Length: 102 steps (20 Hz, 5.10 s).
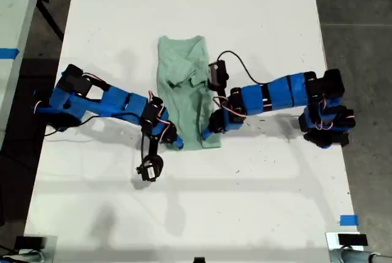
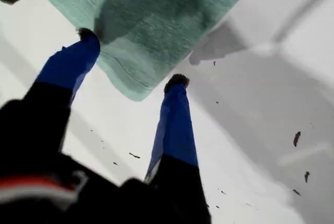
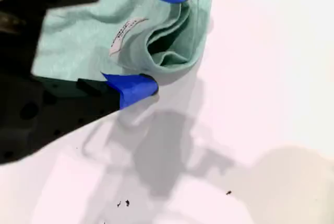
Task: Fold t-shirt
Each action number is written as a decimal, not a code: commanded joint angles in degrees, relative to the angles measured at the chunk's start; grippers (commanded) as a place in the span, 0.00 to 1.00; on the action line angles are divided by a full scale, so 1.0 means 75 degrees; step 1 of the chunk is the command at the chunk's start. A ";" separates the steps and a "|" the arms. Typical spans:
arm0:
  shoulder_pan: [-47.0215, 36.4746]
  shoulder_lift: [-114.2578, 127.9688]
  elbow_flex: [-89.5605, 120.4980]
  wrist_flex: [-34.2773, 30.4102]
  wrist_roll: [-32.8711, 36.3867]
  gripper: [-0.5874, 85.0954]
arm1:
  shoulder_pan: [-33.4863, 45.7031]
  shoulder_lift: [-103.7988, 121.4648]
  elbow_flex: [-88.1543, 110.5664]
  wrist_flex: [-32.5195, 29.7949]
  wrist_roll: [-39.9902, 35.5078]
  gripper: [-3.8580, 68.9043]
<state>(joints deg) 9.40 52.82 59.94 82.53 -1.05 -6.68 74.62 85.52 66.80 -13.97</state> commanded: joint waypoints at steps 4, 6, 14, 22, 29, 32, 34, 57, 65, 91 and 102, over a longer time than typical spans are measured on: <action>-0.0422 -0.0340 -0.0152 -0.0223 -0.0176 0.35 | -0.0199 -0.0703 -0.0152 -0.0562 0.0281 0.26; -0.0516 -0.0527 -0.0211 -0.0117 -0.0305 0.33 | -0.0223 -0.1324 -0.0562 -0.0434 0.0293 0.19; -0.0188 -0.0199 -0.0574 0.0492 -0.0141 0.01 | -0.0563 -0.1840 -0.2707 0.1219 0.0410 0.04; 0.1383 0.0773 -0.1723 0.1336 0.0176 0.01 | -0.1652 -0.0715 -0.3668 0.1781 0.1031 0.04; 0.0762 0.2250 -0.1723 0.1664 0.0797 0.01 | -0.0563 -0.0223 -0.4289 0.2004 0.0105 0.04; -0.0305 0.2766 -0.1699 0.1945 0.1418 0.01 | 0.0598 -0.0105 -0.4430 0.2133 -0.0762 0.04; -0.1125 0.2824 -0.1664 0.2039 0.1828 0.01 | 0.1359 -0.0258 -0.4430 0.2051 -0.1289 0.04; -0.6504 0.4301 -0.1418 0.2543 0.3984 0.37 | 0.5449 0.0234 -0.5145 0.1488 -0.3375 0.45; -0.6539 0.8684 0.3082 0.1500 0.3984 0.30 | 0.6059 0.4980 -0.0469 0.2062 -0.3398 0.36; -0.2578 1.0535 1.2645 -0.5473 0.0984 0.01 | 0.1852 -0.0047 -0.2496 -0.1465 -0.2285 0.04; -0.2648 1.0641 1.2703 -0.5438 0.1020 0.01 | 0.1840 -0.2355 -0.4711 -0.1102 -0.2473 0.04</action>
<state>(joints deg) -9.40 131.22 155.57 42.54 6.94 6.68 56.16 54.76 59.15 -31.46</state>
